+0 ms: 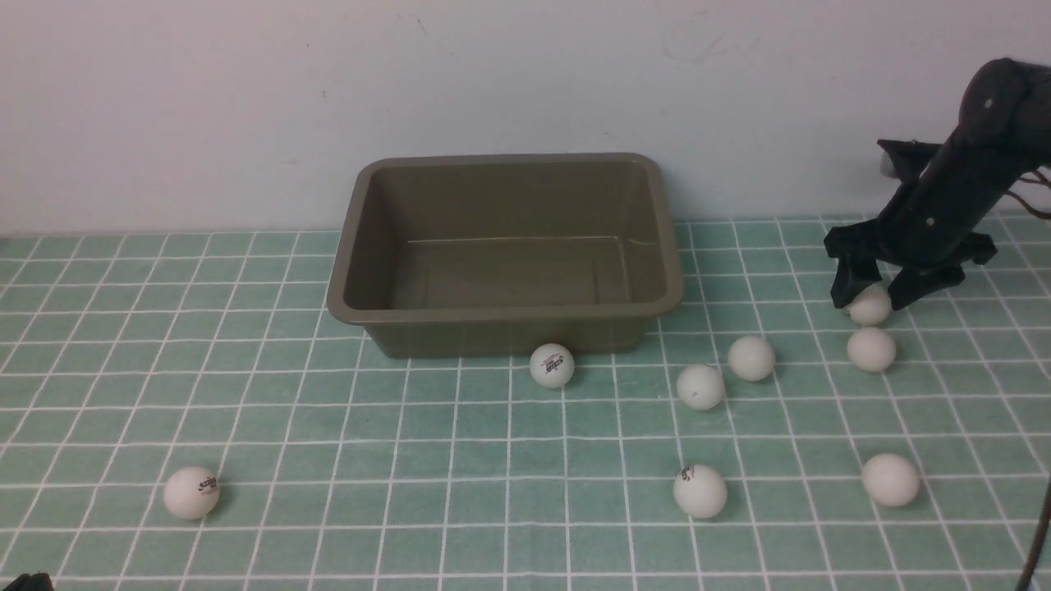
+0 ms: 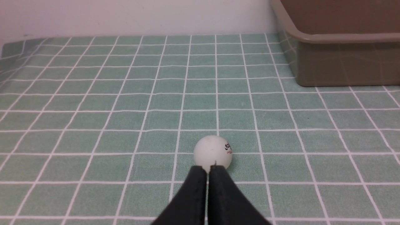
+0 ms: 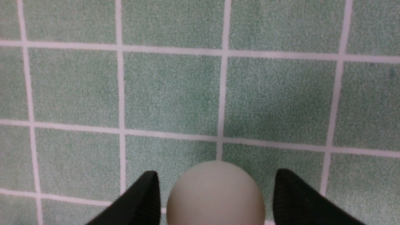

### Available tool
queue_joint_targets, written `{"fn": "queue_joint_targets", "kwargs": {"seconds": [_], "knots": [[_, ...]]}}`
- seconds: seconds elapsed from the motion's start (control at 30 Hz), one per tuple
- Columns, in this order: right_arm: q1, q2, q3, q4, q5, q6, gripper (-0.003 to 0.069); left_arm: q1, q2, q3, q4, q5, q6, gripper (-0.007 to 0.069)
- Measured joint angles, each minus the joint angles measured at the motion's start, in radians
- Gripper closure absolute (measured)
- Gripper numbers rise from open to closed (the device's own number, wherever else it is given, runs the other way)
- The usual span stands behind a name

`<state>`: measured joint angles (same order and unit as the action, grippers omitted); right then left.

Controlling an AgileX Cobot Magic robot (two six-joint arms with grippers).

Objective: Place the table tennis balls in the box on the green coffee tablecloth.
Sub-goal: 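Reach for and grasp a ping pong ball on the table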

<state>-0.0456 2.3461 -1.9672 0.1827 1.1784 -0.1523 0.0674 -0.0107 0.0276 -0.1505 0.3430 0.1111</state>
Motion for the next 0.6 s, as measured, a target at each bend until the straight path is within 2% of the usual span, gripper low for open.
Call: {"fn": "queue_joint_targets", "kwargs": {"seconds": [0.1, 0.37, 0.6], "knots": [[0.0, 0.0, 0.0, 0.003, 0.013, 0.0, 0.0299, 0.0, 0.0, 0.0, 0.0, 0.0, 0.0, 0.0629], [0.0, 0.0, -0.011, 0.014, 0.046, -0.025, 0.03, 0.0, 0.0, 0.0, 0.0, 0.0, 0.0, 0.0629], [0.001, -0.01, -0.126, 0.117, 0.053, -0.048, 0.03, 0.0, 0.0, 0.0, 0.0, 0.0, 0.0, 0.0629]]}}
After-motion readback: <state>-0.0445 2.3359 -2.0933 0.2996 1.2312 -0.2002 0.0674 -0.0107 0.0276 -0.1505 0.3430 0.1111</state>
